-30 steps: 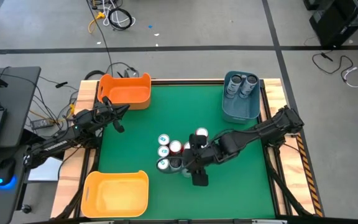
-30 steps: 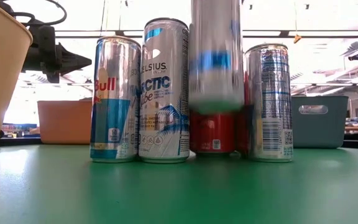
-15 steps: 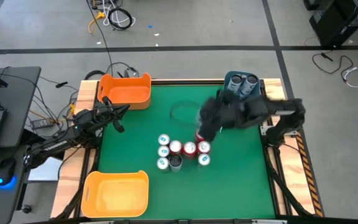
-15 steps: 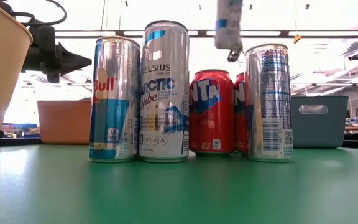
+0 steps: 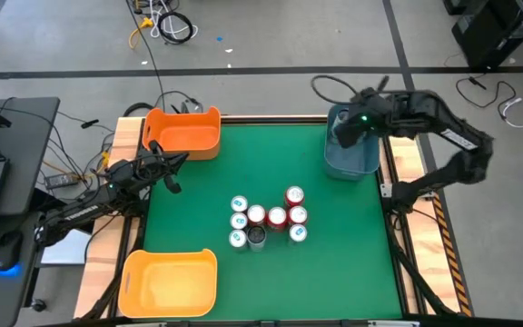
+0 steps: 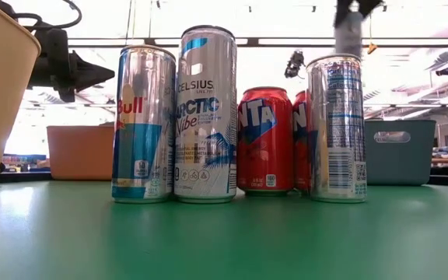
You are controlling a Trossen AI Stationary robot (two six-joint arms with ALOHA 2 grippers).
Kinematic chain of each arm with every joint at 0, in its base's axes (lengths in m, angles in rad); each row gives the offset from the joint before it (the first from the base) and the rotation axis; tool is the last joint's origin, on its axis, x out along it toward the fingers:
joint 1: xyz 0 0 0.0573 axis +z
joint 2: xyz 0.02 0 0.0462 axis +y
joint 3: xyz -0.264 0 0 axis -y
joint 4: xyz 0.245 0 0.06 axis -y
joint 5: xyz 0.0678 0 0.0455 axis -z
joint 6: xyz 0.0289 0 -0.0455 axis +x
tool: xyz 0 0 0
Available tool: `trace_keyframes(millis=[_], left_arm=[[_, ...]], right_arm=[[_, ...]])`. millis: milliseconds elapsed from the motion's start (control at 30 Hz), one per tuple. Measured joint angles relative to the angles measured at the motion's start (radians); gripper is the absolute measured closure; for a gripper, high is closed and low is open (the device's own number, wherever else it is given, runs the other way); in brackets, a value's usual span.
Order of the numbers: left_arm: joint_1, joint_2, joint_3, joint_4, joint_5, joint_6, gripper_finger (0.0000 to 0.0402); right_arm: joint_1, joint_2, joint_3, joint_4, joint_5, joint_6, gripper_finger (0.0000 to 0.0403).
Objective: Sort soda cans
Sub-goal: Put the white-blue soda can into the blue bin
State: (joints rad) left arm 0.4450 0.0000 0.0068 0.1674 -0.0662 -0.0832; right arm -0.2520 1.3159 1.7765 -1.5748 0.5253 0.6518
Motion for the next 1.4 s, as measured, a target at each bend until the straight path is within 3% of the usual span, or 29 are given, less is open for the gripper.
trace_keyframes(millis=[300,433,733,933,1400], left_arm=[[0.000,0.000,0.000,-0.002,0.000,0.000,0.0391],[0.000,0.000,0.000,-0.002,0.000,0.000,0.0391],[0.000,0.000,0.000,-0.001,0.000,0.000,0.0391],[0.000,0.000,0.000,-0.001,0.000,0.000,0.0391],[0.000,0.000,0.000,-0.002,0.000,0.000,0.0391]], right_arm=[[-0.055,-0.278,-0.408,0.016,-0.023,0.175,0.0158],[-0.105,-0.350,-0.551,0.120,-0.018,0.170,0.0158],[-0.305,-0.356,-0.731,0.316,0.017,0.041,0.0158],[-0.408,-0.354,-0.854,0.503,-0.050,-0.030,0.0158],[-0.529,-0.358,-1.049,0.725,-0.100,-0.066,0.0158]])
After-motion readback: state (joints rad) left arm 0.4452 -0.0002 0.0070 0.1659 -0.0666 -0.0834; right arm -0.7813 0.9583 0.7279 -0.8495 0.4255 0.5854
